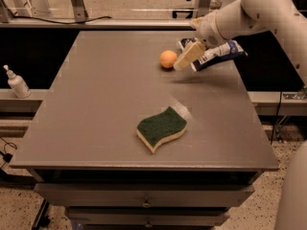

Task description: Move orange near blue chip bag

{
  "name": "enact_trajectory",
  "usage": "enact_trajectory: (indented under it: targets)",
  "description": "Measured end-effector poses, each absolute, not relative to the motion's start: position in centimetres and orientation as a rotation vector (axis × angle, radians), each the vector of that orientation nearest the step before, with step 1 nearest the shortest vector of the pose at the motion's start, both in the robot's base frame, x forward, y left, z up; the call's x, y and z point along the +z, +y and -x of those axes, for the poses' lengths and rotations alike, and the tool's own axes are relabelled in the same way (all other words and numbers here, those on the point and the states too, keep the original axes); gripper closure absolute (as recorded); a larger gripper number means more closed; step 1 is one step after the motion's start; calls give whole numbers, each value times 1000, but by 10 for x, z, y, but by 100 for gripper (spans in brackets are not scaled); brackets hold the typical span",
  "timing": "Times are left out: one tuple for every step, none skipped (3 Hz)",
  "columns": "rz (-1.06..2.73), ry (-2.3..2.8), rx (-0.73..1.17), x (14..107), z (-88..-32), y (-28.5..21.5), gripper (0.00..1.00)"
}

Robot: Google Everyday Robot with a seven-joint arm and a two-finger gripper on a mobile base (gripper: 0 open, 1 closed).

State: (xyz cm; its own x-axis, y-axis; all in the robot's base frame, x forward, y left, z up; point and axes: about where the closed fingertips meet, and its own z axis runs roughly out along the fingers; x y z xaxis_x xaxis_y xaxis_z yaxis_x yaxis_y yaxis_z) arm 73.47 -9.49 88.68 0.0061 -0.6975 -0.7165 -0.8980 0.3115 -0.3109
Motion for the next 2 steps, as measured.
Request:
enact_trajectory:
  targets:
    - [1400,1779,290,891,-703,-137,0]
    - [1338,1811,278,897,-670,-176,0]
